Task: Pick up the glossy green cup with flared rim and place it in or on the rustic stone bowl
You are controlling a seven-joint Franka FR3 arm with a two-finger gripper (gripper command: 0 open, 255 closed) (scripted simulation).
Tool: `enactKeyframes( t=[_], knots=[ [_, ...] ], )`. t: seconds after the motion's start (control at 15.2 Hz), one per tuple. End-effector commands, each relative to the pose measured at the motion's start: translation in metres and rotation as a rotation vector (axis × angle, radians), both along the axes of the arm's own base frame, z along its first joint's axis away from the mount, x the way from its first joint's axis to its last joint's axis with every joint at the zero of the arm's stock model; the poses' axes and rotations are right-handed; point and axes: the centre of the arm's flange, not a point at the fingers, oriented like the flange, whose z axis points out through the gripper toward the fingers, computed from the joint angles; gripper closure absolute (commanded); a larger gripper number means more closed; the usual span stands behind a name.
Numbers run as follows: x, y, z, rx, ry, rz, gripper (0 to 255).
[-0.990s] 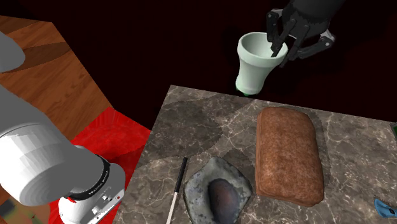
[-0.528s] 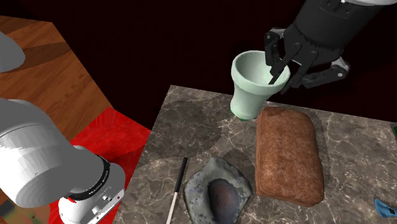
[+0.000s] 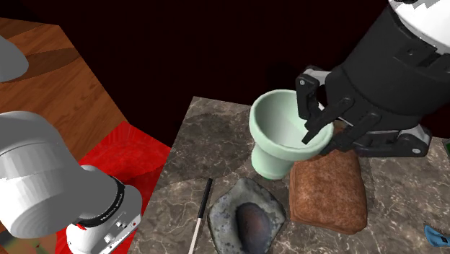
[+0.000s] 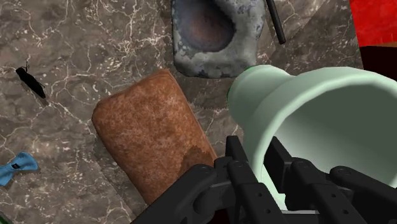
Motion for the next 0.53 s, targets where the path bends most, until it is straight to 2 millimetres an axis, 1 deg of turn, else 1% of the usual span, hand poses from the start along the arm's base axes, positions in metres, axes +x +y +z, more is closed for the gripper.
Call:
enactKeyframes(
  t=[0.0,0.4,0.46],
  knots=[
    [-0.024,-0.006,0.005,0.000,0.000,0.001,255],
    [-0.102,-0.025,0.018,0.000,0.000,0.001,255],
    [-0.102,-0.025,0.013,0.000,0.000,0.001,255]
  ],
)
